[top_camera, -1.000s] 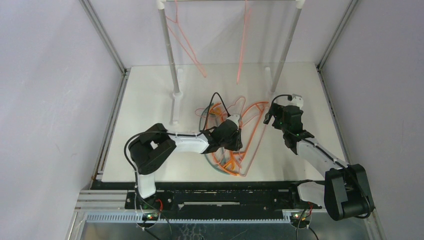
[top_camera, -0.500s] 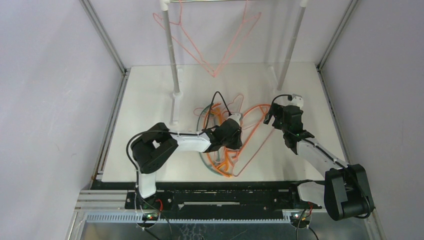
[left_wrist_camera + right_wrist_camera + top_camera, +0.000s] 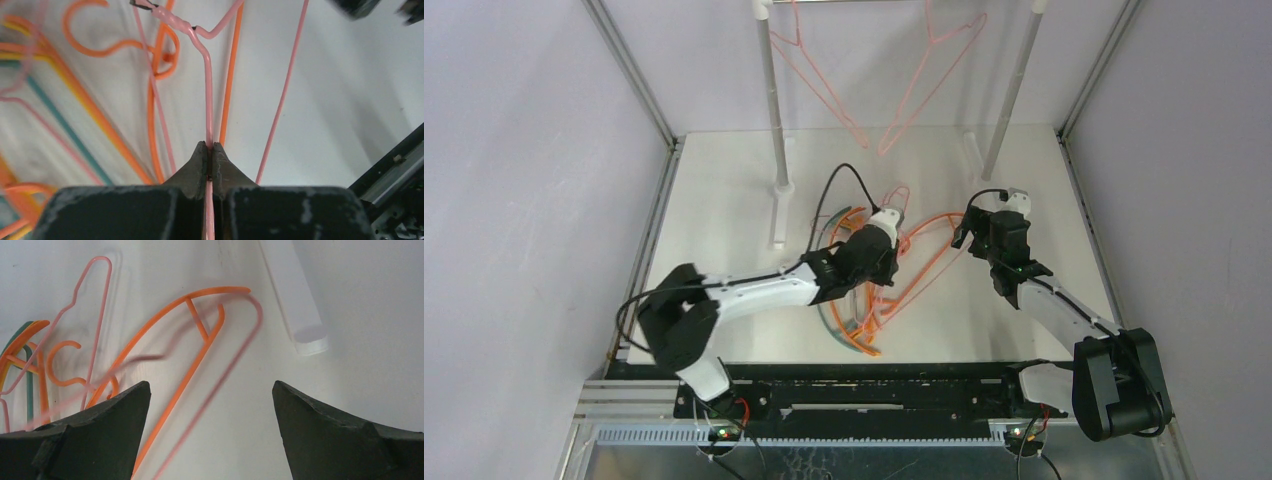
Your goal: Organize the hangers
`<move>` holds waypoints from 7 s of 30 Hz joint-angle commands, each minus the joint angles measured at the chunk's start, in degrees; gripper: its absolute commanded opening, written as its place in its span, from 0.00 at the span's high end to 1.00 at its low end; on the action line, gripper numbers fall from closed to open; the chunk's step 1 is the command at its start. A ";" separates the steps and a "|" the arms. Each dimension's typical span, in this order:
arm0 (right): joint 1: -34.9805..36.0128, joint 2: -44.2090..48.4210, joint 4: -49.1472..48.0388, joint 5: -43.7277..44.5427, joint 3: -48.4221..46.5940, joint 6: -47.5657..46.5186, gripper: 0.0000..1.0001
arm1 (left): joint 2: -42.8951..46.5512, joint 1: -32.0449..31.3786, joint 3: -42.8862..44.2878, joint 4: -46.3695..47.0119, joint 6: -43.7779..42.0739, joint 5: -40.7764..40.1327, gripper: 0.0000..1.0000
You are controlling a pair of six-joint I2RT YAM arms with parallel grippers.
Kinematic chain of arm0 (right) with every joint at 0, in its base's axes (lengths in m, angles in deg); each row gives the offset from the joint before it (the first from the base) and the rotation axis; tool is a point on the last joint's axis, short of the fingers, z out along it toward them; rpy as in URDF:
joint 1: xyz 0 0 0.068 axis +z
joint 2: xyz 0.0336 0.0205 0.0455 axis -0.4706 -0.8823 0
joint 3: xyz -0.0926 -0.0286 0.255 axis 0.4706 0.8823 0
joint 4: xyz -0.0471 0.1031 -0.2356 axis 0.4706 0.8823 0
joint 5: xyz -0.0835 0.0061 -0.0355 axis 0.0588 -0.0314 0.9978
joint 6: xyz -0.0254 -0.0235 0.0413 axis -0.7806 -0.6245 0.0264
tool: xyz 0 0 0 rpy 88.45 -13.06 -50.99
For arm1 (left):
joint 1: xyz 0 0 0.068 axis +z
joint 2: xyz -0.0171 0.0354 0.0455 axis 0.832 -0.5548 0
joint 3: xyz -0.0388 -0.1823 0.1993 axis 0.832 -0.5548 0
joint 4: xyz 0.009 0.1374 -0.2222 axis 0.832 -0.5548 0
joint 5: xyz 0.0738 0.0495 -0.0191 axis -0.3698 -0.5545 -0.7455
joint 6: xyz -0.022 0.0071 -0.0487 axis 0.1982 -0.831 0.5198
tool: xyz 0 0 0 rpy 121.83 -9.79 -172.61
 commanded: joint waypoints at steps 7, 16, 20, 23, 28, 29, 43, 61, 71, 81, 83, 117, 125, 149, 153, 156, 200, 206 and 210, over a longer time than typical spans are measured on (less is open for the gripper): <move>-0.36 1.74 -0.76 0.10 -2.29 0.49 0.01 | 15.77 -0.34 -2.04 -9.73 -8.45 -16.23 1.00; -0.29 1.67 -0.73 -0.10 -2.31 0.49 0.01 | 25.48 -0.71 -5.07 -17.10 -10.23 -26.65 1.00; -0.31 1.68 -0.76 0.02 -2.29 0.43 0.01 | 29.65 -0.78 -6.16 -19.20 -10.67 -29.58 1.00; -0.33 1.54 -0.86 -0.02 -2.29 0.42 0.01 | 32.24 -0.79 -6.69 -20.09 -11.17 -31.54 1.00; -0.32 1.33 -0.93 -0.07 -2.29 0.40 0.01 | 35.42 -0.73 -5.38 -22.16 -13.28 -34.02 1.00; -0.28 1.32 -0.95 -0.13 -2.29 0.40 0.01 | 35.71 -0.79 -4.98 -22.72 -13.94 -35.12 1.00; -0.32 0.39 -1.45 -0.97 -2.29 0.73 0.01 | 38.79 4.24 1.99 -28.00 -18.40 -51.87 1.00; -0.77 1.21 -0.79 -0.88 -2.29 0.76 0.01 | 26.71 8.76 17.88 -7.63 -40.09 -58.78 1.00; -1.42 1.50 -0.37 -0.84 -2.29 0.73 0.01 | 18.77 9.79 22.68 3.12 -50.74 -60.43 1.00; -1.86 1.32 -0.23 -1.06 -2.29 0.66 0.01 | 9.49 12.22 29.78 17.43 -65.49 -59.13 1.00; -2.10 1.11 -0.34 -1.33 -2.29 0.67 0.01 | 7.89 12.74 31.52 19.83 -68.36 -58.91 1.00; -2.60 -1.15 -2.20 -3.94 -2.32 0.23 0.01 | -7.22 12.11 44.05 38.34 -92.12 -56.44 1.00; -2.59 -1.34 -2.50 -4.62 -2.29 0.40 0.01 | -5.16 12.62 38.78 40.10 -92.17 -57.68 1.00; -2.79 -0.90 -2.11 -5.01 -2.29 0.19 0.01 | -12.30 13.24 55.42 11.46 -84.29 -61.01 1.00; -2.86 -0.81 -2.17 -5.28 -2.31 0.15 0.02 | -14.44 13.35 59.49 8.41 -84.01 -61.09 1.00; -2.85 -0.71 -2.12 -5.23 -2.33 0.16 0.02 | -15.11 13.44 59.84 8.35 -84.16 -61.26 1.00; -2.96 -0.88 -2.07 -6.45 -2.84 0.95 0.03 | 19.66 8.43 20.20 22.48 -83.31 -70.66 1.00; -3.02 -0.28 -1.71 -6.52 -2.82 0.93 0.03 | 16.75 8.30 22.34 32.70 -89.08 -68.06 1.00; -3.13 -0.21 -1.54 -6.51 -2.86 0.84 0.02 | 10.19 8.43 28.50 35.72 -94.09 -66.09 1.00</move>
